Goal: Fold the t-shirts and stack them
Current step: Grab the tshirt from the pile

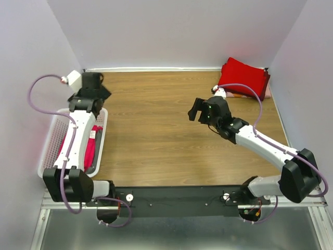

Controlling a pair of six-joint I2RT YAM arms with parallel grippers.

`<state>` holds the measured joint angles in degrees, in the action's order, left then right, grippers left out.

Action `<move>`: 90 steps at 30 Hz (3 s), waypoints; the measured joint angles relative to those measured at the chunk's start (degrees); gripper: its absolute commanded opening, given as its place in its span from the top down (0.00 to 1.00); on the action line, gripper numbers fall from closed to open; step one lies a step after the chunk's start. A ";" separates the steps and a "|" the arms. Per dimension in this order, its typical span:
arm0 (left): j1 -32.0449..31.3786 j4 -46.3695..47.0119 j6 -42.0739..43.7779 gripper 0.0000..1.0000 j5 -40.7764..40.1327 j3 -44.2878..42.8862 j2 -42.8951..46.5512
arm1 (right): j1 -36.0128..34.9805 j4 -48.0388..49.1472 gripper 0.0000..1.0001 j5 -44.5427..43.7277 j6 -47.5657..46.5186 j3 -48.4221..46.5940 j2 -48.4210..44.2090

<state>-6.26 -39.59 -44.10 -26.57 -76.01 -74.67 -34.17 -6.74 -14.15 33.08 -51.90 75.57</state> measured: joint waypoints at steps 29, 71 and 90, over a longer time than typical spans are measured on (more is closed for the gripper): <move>25.38 5.14 -2.89 0.55 1.97 21.92 -12.81 | 0.00 -0.35 0.00 11.82 -0.11 0.00 5.90; -18.21 3.80 15.30 1.00 10.88 -50.77 -4.92 | 0.00 -0.72 0.00 6.67 -3.17 -5.88 -4.61; -29.51 11.93 12.68 1.00 30.38 -62.42 -45.03 | 0.00 -0.79 0.00 4.04 -2.84 4.35 -14.64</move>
<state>-35.77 -27.66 -31.42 3.81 -138.43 -119.70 -34.17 -7.53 -10.11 30.24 -47.55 60.93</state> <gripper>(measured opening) 0.009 0.998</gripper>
